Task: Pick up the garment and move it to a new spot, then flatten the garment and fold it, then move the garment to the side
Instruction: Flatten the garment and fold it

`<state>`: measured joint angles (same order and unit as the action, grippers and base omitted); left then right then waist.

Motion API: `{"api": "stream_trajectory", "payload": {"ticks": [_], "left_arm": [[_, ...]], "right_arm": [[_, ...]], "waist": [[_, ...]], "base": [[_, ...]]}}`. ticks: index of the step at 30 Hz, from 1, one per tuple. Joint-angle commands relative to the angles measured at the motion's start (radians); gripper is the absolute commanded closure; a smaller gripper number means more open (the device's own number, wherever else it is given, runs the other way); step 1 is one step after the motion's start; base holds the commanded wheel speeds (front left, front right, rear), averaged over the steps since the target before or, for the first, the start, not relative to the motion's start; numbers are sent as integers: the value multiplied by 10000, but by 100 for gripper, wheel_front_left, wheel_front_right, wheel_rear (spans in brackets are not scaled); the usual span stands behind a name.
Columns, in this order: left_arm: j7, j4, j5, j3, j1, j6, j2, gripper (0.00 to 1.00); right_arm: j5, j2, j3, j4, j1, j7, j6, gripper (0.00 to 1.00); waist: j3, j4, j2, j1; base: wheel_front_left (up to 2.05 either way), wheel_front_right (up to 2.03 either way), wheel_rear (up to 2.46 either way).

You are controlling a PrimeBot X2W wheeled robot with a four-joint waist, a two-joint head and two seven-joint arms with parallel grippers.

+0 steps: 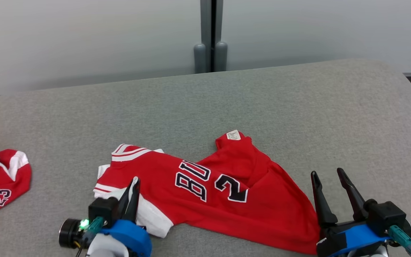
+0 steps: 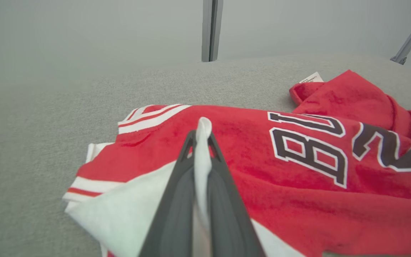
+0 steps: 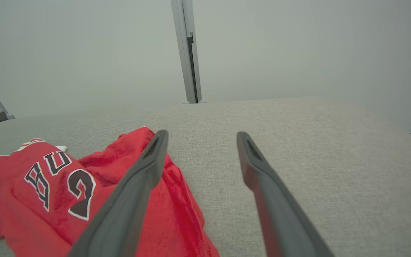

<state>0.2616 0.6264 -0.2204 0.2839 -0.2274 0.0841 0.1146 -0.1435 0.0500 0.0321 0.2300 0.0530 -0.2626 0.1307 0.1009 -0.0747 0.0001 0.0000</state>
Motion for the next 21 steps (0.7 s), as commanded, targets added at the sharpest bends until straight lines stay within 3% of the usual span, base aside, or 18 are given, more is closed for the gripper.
{"api": "stream_trajectory", "payload": {"ticks": [1, 8, 16, 17, 18, 19, 20, 21], "left_arm": [[48, -268, -48, -156, 295, -94, -43, 100], [47, -1622, -68, -880, 1744, -325, -275, 100], [49, -2167, -396, -1538, 3164, -547, -556, 100], [49, -2149, -404, -1575, 3270, -556, -570, 64], [49, -2116, -401, -1594, 3368, -556, -590, 49], [49, -2094, -410, -1627, 3443, -573, -604, 11], [49, -2065, -422, -1666, 3495, -602, -608, 0], [49, -2300, -355, -1787, 3582, -562, -626, 0]], "right_arm": [[-31, 10, -1, -14, -78, -33, 1, 0], [-97, 10, -5, 28, -167, -33, 1, 0], [-170, 10, 14, 68, -292, -33, 1, 0], [-192, 10, 19, 83, -295, -33, 1, 0], [-209, 11, 24, 94, -303, -33, 1, 0], [-216, 11, 25, 116, -321, -33, 1, 0], [-222, 10, 24, 137, -334, -33, 1, 0], [-231, 10, 13, 180, -375, -33, 1, 0]], "waist": [[-11, 97, -1, 0], [-156, 615, -1, 0], [-294, 924, -1, 0], [-313, 950, -1, 0], [-330, 967, -1, 0], [-356, 987, -1, 0], [-383, 1002, -1, 0], [-488, 1021, -1, 0]], "base": [[0, 0, 0], [0, 0, 0], [0, 0, 0], [0, 0, 0], [0, 0, 0], [0, 0, 0], [0, 0, 0], [0, 0, 0]]}}
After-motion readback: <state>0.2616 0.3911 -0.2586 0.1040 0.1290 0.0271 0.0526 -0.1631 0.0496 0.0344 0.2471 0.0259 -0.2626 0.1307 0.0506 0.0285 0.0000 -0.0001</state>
